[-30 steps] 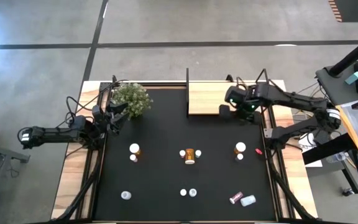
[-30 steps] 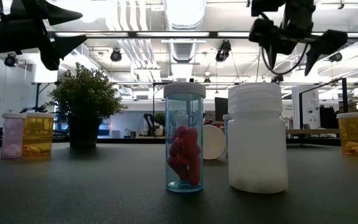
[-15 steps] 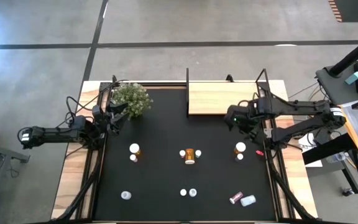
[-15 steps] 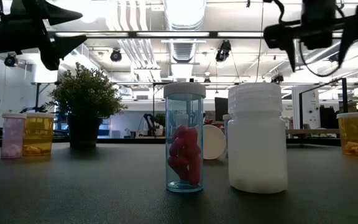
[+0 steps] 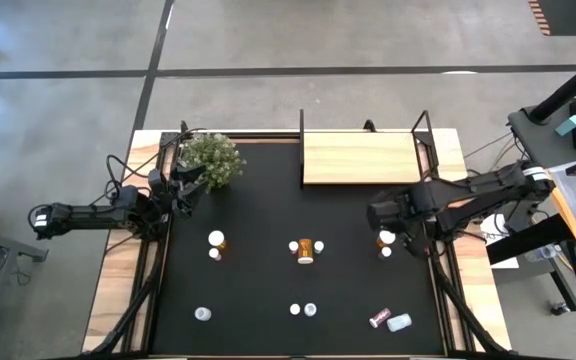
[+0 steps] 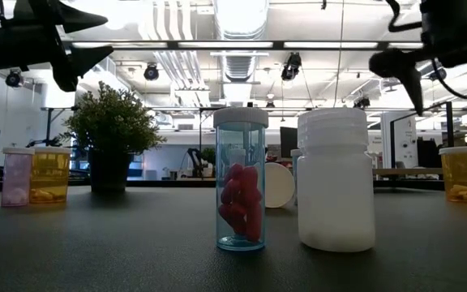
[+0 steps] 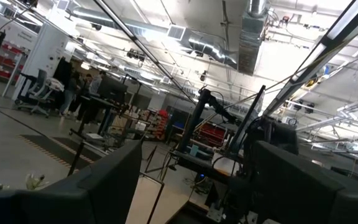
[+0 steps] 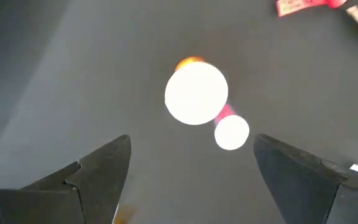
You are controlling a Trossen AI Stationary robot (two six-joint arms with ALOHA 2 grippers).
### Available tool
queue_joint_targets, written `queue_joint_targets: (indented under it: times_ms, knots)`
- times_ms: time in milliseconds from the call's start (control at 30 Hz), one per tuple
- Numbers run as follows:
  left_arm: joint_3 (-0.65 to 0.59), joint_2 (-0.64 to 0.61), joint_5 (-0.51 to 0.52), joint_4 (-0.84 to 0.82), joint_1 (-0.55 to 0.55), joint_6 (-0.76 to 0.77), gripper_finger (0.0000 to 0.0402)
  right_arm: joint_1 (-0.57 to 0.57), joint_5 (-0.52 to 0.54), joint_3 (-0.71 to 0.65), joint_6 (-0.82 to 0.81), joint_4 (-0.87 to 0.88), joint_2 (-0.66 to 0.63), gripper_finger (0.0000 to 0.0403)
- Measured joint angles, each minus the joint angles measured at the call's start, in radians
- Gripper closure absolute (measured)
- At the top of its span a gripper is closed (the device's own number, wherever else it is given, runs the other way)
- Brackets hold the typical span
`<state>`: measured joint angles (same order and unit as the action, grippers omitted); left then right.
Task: Pick and place medicine bottles onto shelf by color
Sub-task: Put the right orange pill bottle on the shelf
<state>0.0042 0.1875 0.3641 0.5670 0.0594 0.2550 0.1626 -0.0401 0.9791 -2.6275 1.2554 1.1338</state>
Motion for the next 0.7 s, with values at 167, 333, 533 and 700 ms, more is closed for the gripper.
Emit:
queue_joint_targets:
  times_ms: [167, 333, 533, 700]
  knots:
    - [0.000, 0.000, 0.000, 0.000, 0.000, 0.000, 0.0107, 0.011, 0.017, -0.045, 0.012, -0.072, -0.001, 0.0074]
    - [0.000, 0.000, 0.000, 0.000, 0.000, 0.000, 0.0107, 0.010, 0.051, -0.072, 0.042, -0.078, 0.000, 0.0074]
    - [0.000, 0.000, 0.000, 0.000, 0.000, 0.000, 0.0107, 0.010, 0.050, -0.122, 0.047, -0.098, 0.000, 0.0074]
    - [0.000, 0.000, 0.000, 0.000, 0.000, 0.000, 0.0107, 0.010, 0.049, -0.171, 0.069, -0.139, 0.000, 0.0074]
